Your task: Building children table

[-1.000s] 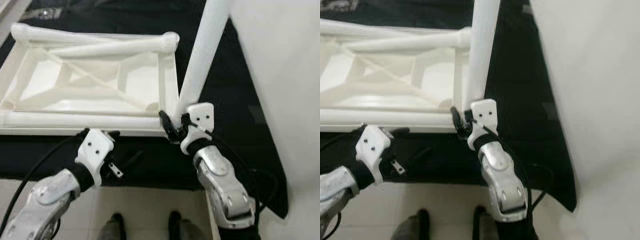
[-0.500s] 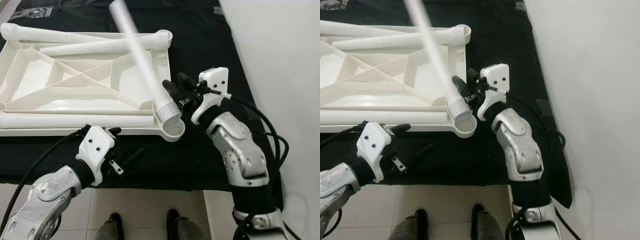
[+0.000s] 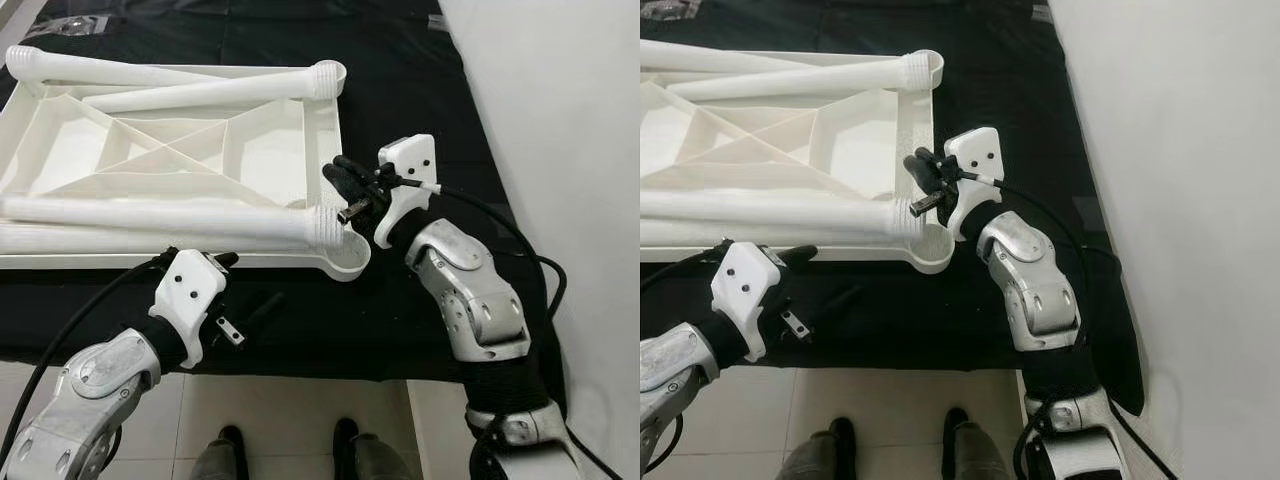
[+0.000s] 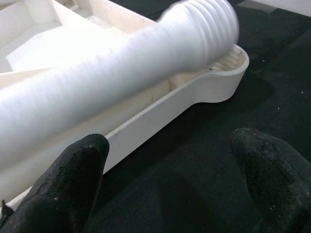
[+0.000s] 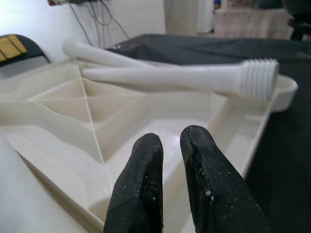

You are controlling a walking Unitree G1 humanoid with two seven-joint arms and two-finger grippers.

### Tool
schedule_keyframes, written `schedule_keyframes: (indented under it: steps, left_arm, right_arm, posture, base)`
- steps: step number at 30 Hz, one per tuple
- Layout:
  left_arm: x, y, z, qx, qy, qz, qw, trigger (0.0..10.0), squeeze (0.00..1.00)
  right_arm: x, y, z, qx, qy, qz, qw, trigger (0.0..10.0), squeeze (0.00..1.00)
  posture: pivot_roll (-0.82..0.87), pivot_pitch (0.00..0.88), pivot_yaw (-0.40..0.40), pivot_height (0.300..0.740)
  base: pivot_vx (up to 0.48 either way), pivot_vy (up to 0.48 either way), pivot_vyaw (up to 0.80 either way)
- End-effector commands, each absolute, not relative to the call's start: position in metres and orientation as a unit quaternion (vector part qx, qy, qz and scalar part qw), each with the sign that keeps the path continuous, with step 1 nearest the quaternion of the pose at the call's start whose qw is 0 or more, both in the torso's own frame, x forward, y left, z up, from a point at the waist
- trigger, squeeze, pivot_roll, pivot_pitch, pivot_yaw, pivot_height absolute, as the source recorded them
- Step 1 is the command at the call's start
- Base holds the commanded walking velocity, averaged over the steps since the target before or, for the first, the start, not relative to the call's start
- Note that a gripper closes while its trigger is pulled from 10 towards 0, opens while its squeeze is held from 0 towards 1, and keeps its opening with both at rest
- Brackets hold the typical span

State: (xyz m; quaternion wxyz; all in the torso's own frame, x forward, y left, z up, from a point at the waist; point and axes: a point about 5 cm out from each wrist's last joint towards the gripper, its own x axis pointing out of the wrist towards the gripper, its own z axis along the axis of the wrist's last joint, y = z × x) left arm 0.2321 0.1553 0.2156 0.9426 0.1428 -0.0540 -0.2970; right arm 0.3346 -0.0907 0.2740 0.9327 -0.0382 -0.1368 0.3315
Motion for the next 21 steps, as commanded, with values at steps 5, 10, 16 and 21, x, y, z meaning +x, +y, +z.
schedule_keyframes:
  steps: [5,10,16,21]
  left_arm:
    - [0.232,0.156,0.213,0.143,-0.052,-0.294,0.944,10.0,0.00]
    - [0.233,0.156,0.213,0.141,-0.053,-0.291,0.945,10.0,0.00]
    - [0.233,0.155,0.212,0.141,-0.054,-0.291,0.945,10.0,0.00]
    - [0.233,0.155,0.211,0.139,-0.053,-0.291,0.945,10.0,0.00]
  right_arm:
    - [0.324,-0.076,0.296,-0.043,-0.162,0.444,0.880,10.0,1.00]
    - [0.304,-0.068,0.297,-0.122,-0.155,0.560,0.805,10.0,1.00]
    - [0.293,-0.064,0.273,-0.226,-0.087,0.619,0.747,10.0,0.00]
    - [0.306,-0.058,0.269,-0.251,-0.046,0.578,0.775,10.0,0.00]
  posture:
    - [0.10,0.317,-0.069,0.740]
    - [0.10,0.316,-0.074,0.740]
    - [0.10,0.316,-0.076,0.740]
    - [0.09,0.313,-0.076,0.740]
  base:
    - [0.000,0.000,0.00]
    - [0.000,0.000,0.00]
    - [0.000,0.000,0.00]
    - [0.000,0.000,0.00]
